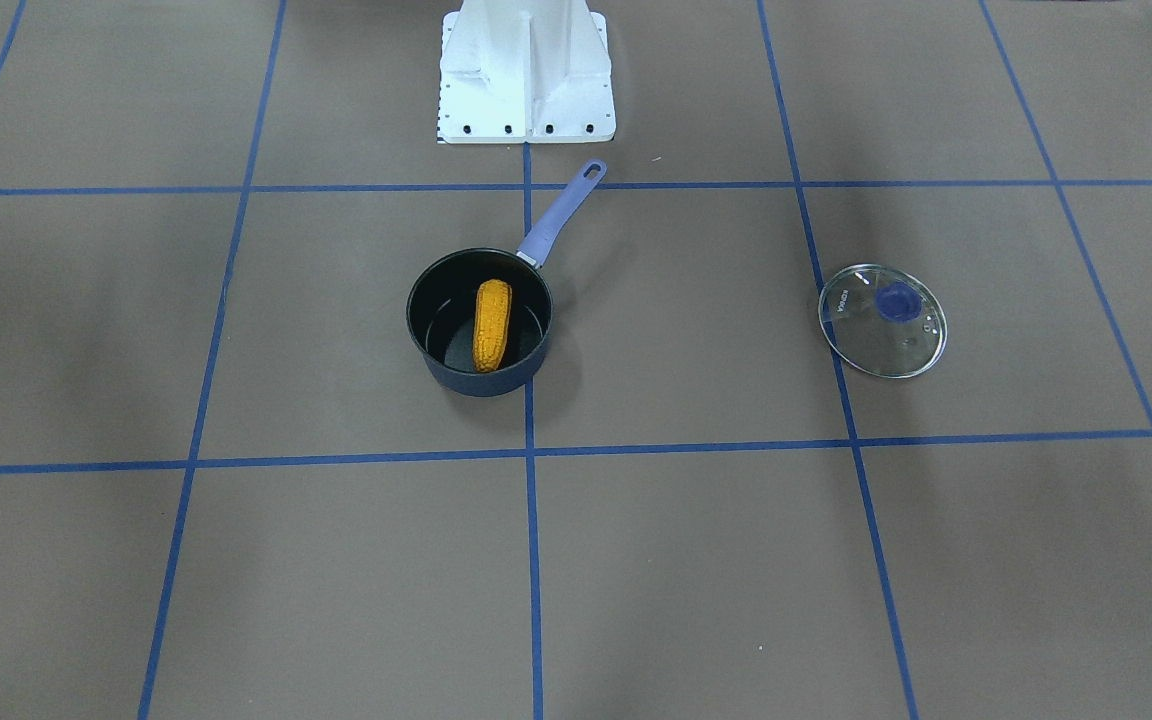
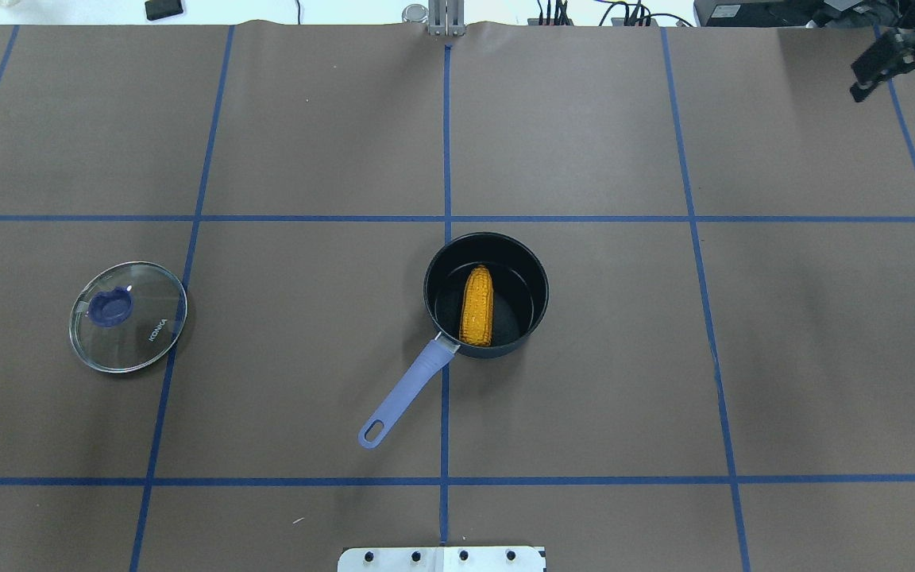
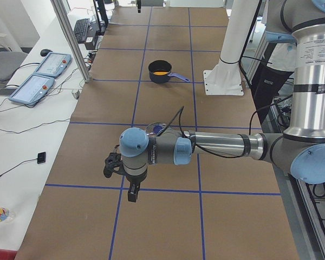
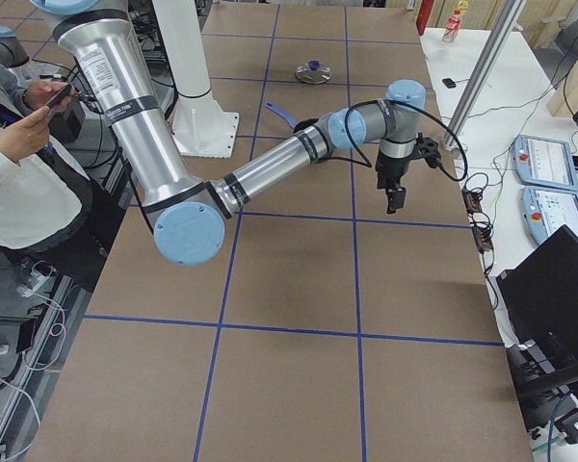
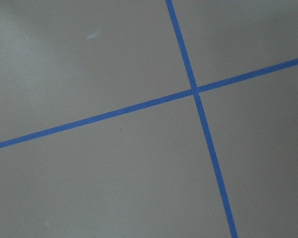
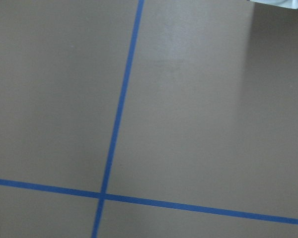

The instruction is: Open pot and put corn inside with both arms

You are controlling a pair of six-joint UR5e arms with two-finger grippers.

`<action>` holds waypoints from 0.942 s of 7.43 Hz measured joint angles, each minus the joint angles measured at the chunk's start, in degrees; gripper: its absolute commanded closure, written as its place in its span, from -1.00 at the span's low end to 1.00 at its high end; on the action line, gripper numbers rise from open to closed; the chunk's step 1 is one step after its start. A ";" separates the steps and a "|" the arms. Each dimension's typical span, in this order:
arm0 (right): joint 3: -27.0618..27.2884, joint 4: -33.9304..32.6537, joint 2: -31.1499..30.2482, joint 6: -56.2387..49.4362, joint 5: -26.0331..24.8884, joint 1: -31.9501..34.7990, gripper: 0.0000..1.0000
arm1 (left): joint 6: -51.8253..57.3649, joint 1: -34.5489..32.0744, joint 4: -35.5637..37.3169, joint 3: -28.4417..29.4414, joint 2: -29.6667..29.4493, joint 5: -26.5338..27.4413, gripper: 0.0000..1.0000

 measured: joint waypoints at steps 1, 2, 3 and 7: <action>0.01 1.73 -4.91 -4.11 1.87 3.40 -1.00 | -1.65 0.05 -0.08 0.02 0.28 -0.05 -0.96; 0.06 5.07 -10.74 -7.12 3.81 6.54 -1.00 | -2.23 0.09 -0.11 0.27 0.83 -0.12 -0.96; 0.30 8.10 -16.57 -9.91 4.96 9.48 -1.00 | -2.43 0.10 -0.14 0.37 1.24 -0.22 -0.96; 2.65 10.88 -27.38 -16.45 5.06 17.15 -1.00 | -2.44 0.26 -1.52 0.34 2.60 -0.53 -0.96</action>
